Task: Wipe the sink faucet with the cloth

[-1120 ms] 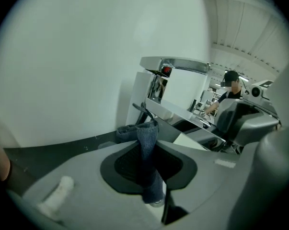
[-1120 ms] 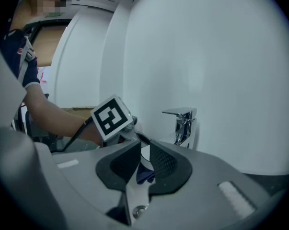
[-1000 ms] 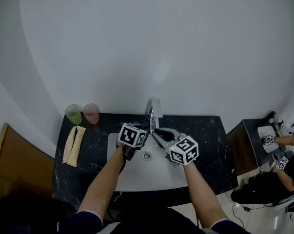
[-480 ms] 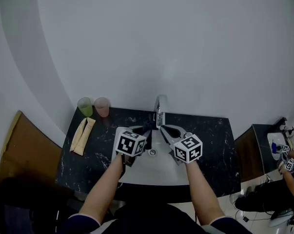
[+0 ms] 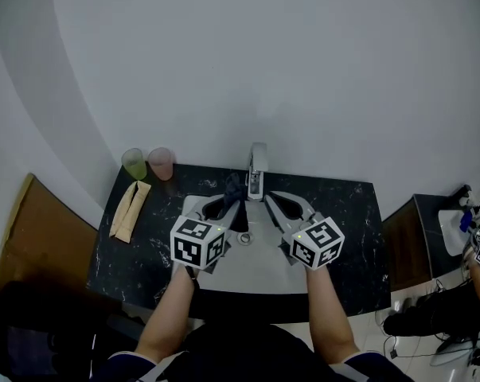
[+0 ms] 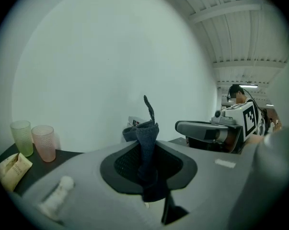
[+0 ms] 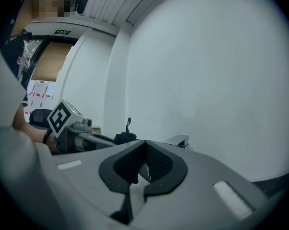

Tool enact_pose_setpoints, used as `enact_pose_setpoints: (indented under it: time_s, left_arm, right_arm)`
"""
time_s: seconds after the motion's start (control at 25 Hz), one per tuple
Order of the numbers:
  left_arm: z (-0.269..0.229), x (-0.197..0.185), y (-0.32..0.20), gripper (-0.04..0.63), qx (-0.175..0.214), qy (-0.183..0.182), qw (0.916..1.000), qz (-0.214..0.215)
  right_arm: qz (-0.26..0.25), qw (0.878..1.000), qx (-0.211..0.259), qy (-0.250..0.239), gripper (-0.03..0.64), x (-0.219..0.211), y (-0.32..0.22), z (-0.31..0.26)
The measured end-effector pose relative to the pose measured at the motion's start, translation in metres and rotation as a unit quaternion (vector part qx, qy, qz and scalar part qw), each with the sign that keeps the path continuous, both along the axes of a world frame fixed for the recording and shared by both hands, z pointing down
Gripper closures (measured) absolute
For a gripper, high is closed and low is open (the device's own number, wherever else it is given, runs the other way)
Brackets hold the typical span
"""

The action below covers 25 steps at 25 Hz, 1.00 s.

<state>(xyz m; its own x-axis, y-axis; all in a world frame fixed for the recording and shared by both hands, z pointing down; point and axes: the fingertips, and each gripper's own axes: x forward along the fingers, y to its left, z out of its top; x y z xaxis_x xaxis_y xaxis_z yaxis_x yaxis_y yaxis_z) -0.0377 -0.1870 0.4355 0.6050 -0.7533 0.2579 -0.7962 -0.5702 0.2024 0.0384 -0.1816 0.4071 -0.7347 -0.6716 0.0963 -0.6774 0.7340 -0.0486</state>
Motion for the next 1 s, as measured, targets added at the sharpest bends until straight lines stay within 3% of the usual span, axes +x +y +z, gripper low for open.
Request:
enact_pose_setpoints:
  time_s: [0.28, 1.0]
  left_arm:
    - [-0.029, 0.001, 0.006, 0.528, 0.035, 0.006, 0.9994, 0.002]
    - [-0.041, 0.013, 0.006, 0.526, 0.049, -0.007, 0.9987, 0.014]
  right_arm:
    - [0.013, 1.0, 0.007, -0.019, 0.615, 0.008, 0.005, -0.017]
    - [0.015, 1.0, 0.007, -0.009, 0.615, 0.013, 0.004, -0.02]
